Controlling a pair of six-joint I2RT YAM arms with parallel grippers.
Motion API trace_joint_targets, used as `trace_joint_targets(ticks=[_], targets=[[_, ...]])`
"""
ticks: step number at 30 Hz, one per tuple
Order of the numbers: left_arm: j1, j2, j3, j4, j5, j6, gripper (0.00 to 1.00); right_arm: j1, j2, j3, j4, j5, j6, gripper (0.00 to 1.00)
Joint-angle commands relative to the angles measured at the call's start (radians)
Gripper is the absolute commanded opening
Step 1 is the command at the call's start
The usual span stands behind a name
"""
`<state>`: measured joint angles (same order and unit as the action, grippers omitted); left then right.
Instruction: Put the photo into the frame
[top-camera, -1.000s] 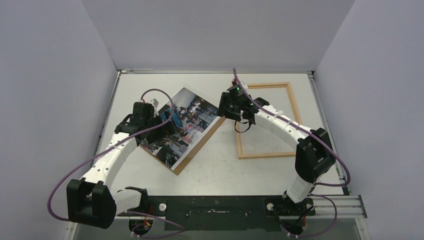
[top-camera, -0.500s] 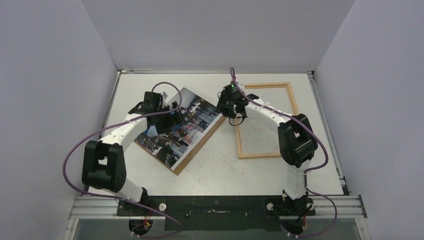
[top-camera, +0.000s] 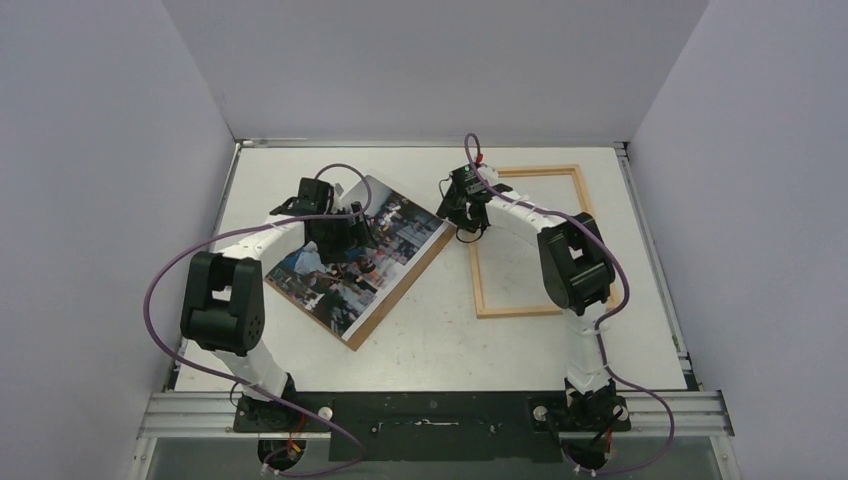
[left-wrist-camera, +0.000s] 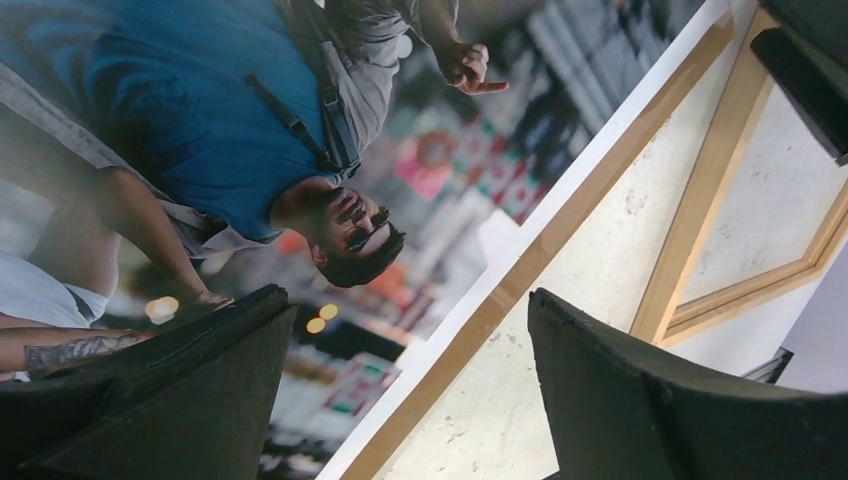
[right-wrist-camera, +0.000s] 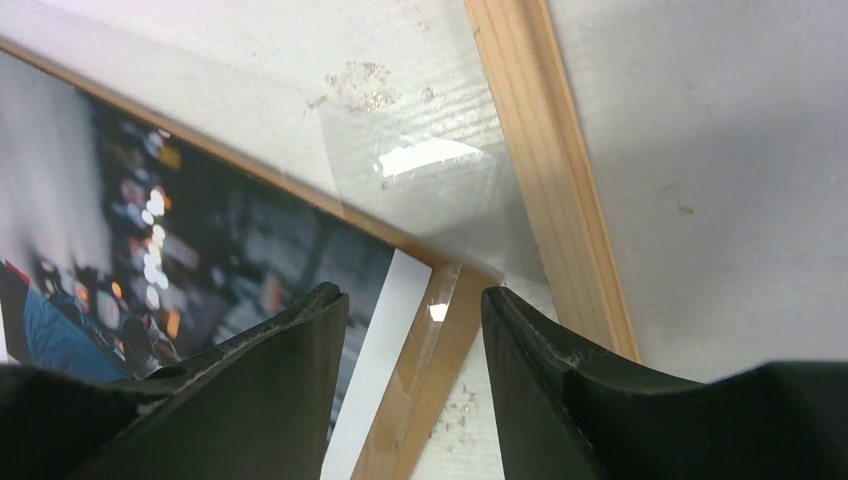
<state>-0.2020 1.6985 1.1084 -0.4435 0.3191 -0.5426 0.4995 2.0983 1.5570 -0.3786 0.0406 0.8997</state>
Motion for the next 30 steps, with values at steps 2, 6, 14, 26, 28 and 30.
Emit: trace_joint_targets(ticks=[2,6,14,26,28,30], targets=[[0.009,0.020,0.035,-0.039,-0.063,0.046,0.83,-0.006,0.051,0.065,0.060,0.032,-0.005,0.52],[0.026,0.044,0.042,-0.099,-0.099,0.054,0.79,-0.011,0.082,0.088,0.045,0.049,0.002,0.51],[0.039,0.074,0.030,-0.121,-0.130,0.043,0.75,-0.021,0.120,0.097,-0.027,0.080,0.041,0.52],[0.038,0.152,0.055,-0.150,-0.154,0.065,0.62,-0.061,0.134,-0.118,0.345,-0.182,0.214,0.52],[0.037,0.171,0.059,-0.160,-0.164,0.071,0.61,-0.064,0.132,-0.144,0.418,-0.209,0.227,0.52],[0.037,0.186,0.062,-0.173,-0.178,0.074,0.60,-0.068,0.130,-0.161,0.472,-0.240,0.231,0.52]])
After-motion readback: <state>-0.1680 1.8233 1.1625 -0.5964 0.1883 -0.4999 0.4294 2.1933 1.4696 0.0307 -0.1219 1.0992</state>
